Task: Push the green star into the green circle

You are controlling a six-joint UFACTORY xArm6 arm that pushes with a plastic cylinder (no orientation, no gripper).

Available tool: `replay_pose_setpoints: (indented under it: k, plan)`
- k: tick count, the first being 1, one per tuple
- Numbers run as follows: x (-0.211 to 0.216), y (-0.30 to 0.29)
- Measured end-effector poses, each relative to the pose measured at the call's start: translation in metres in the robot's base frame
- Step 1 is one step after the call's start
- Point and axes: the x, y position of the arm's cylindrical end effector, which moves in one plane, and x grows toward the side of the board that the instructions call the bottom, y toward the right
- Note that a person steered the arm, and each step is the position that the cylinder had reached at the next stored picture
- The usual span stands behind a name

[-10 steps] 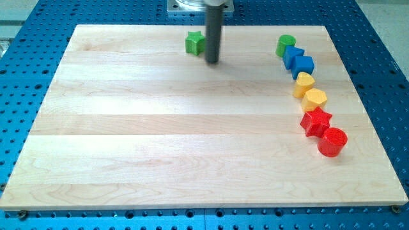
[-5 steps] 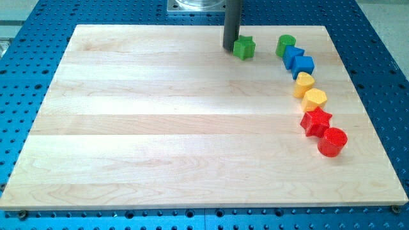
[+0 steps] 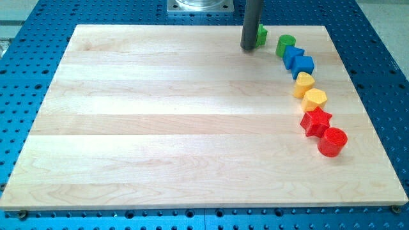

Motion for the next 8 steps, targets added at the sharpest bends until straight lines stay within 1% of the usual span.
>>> replay_pose_setpoints:
  k: [1,2,3,4,6,8]
  plan:
    - [0.003,-0.038]
    - [-0.022,-0.024]
    - [-0.040,0.024]
    - [-0.045,0.040]
    - [-0.048,0.042]
    - [-0.048,0.064]
